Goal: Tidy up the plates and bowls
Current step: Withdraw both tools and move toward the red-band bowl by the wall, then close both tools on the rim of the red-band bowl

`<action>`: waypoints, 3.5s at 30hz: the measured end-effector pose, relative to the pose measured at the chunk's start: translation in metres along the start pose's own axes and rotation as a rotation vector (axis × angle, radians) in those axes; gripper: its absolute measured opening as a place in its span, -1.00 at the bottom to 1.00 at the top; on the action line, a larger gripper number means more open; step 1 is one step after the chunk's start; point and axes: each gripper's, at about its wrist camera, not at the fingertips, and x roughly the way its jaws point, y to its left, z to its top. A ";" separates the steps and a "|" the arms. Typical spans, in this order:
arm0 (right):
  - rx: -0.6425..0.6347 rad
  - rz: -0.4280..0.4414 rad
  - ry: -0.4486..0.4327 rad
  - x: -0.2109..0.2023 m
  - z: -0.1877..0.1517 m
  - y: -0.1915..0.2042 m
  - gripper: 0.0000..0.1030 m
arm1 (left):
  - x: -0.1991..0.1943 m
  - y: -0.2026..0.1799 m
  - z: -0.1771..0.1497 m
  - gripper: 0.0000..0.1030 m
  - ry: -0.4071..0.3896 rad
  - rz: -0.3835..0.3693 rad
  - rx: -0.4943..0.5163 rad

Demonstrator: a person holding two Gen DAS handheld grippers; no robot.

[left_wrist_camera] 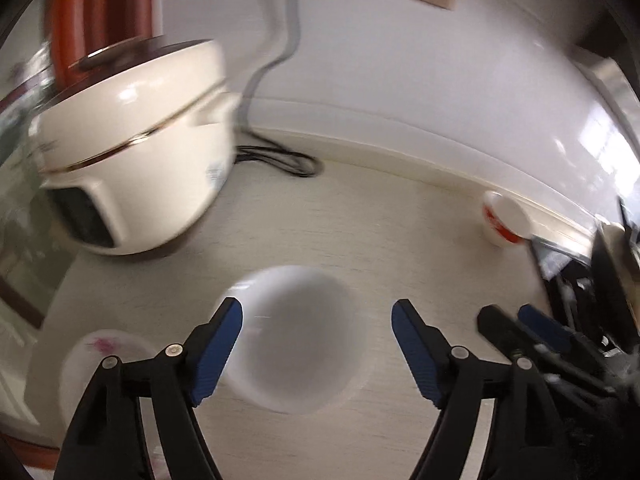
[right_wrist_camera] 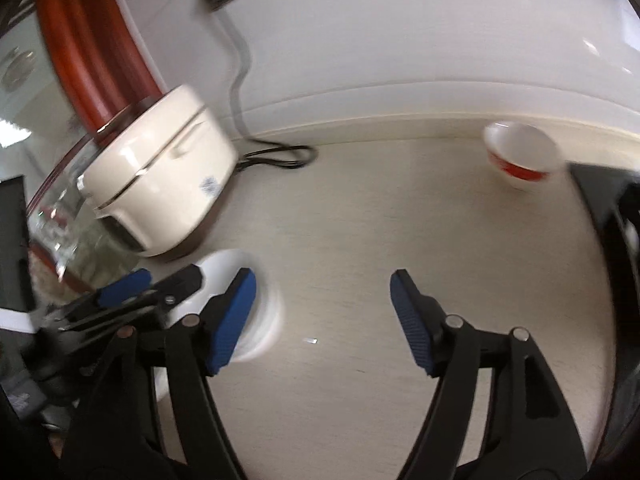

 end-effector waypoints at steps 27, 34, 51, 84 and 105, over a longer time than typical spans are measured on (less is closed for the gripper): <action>0.072 -0.314 -0.025 -0.002 -0.031 -0.179 0.47 | 0.101 -0.129 -0.020 0.58 0.029 -0.043 0.053; 0.058 -0.334 -0.008 0.010 -0.027 -0.184 0.49 | 0.118 -0.126 -0.014 0.58 0.039 -0.061 0.010; 0.093 -0.348 0.020 0.044 0.003 -0.190 0.49 | 0.150 -0.104 0.023 0.58 0.044 -0.120 -0.135; 0.288 -0.315 -0.044 0.084 0.102 -0.224 -0.20 | 0.256 -0.223 0.140 0.08 0.253 -0.407 0.104; 0.346 -0.273 0.039 0.100 0.097 -0.240 -0.64 | 0.259 -0.241 0.099 -0.70 0.283 -0.367 0.171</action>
